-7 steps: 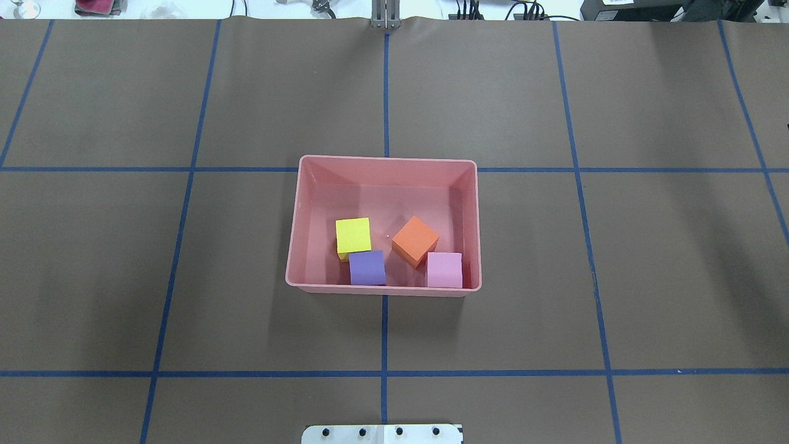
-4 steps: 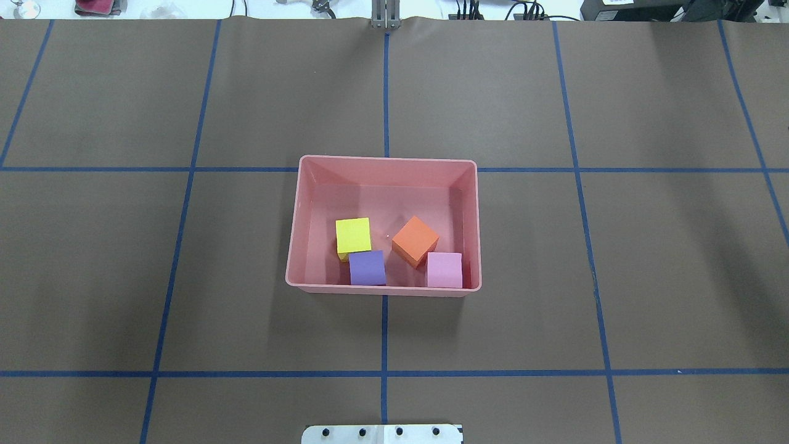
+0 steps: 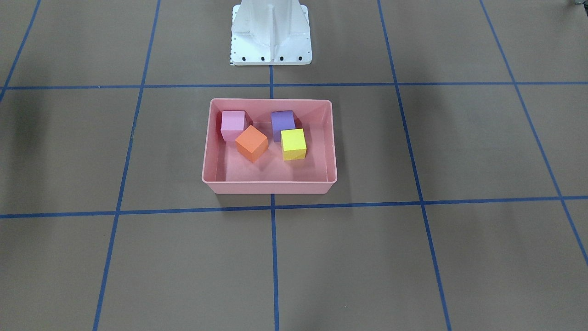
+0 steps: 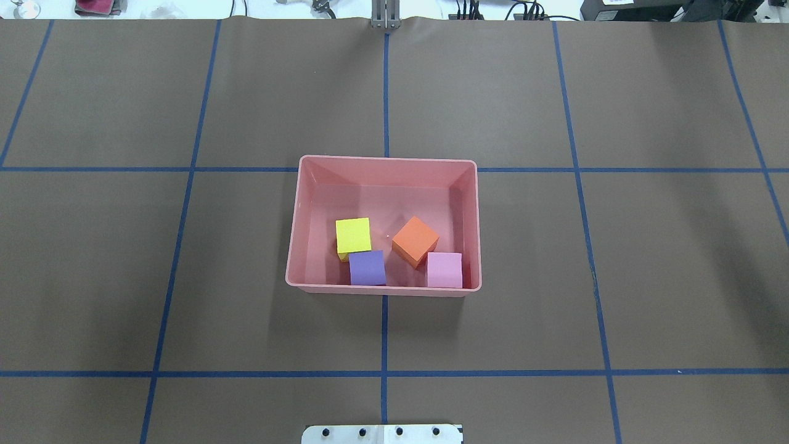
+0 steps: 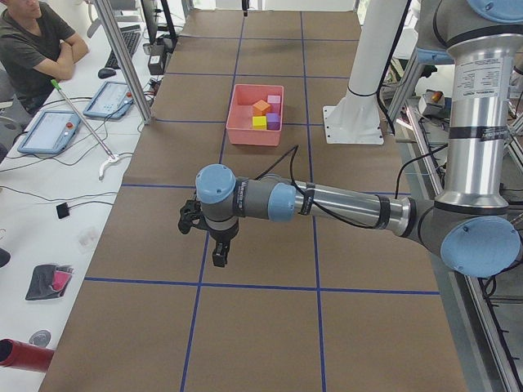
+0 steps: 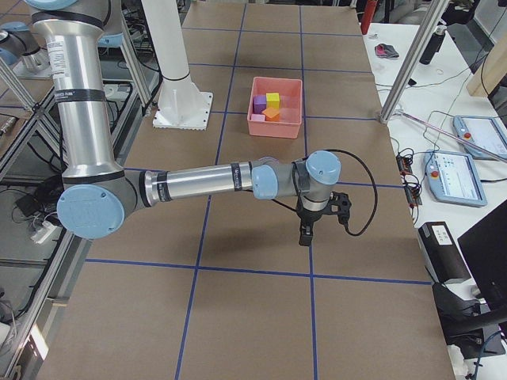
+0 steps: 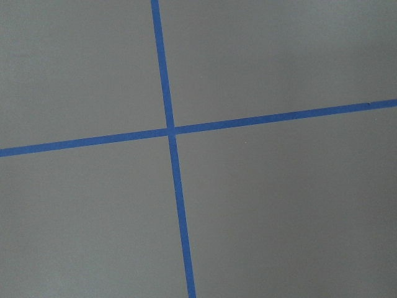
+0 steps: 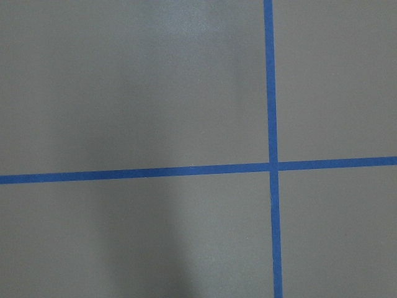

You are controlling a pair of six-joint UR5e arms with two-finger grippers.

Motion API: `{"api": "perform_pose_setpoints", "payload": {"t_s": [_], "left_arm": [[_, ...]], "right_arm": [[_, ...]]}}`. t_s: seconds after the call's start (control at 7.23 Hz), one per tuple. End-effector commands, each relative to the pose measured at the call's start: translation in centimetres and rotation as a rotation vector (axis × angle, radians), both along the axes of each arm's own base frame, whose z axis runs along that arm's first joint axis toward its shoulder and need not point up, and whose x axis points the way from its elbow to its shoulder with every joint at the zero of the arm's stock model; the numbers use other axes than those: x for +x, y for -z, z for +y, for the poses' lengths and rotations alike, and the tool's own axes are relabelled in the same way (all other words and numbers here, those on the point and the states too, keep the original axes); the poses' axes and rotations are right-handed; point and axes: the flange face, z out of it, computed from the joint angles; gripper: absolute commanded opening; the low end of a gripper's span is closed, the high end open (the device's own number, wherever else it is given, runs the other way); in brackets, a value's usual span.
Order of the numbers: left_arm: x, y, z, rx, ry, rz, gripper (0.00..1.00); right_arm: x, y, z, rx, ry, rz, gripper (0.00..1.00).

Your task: Place blocks into pink bin with both arms

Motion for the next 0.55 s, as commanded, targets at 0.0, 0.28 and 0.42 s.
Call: {"api": "perform_pose_setpoints", "payload": {"t_s": [0.0,0.28,0.42], "left_arm": [[-0.03,-1.31,1.34,-0.024,0.000,-0.003,1.00],[0.07,-1.68,1.65,-0.028,-0.005,-0.006,1.00],[0.20,-1.73,1.33,-0.033,-0.004,0.000,1.00]], "right_arm": [[0.03,-0.16,0.19,-0.004,-0.002,0.001,1.00],[-0.02,0.27,0.20,0.007,0.004,-0.008,1.00],[-0.15,0.25,0.24,0.001,0.006,-0.025,1.00]]}}
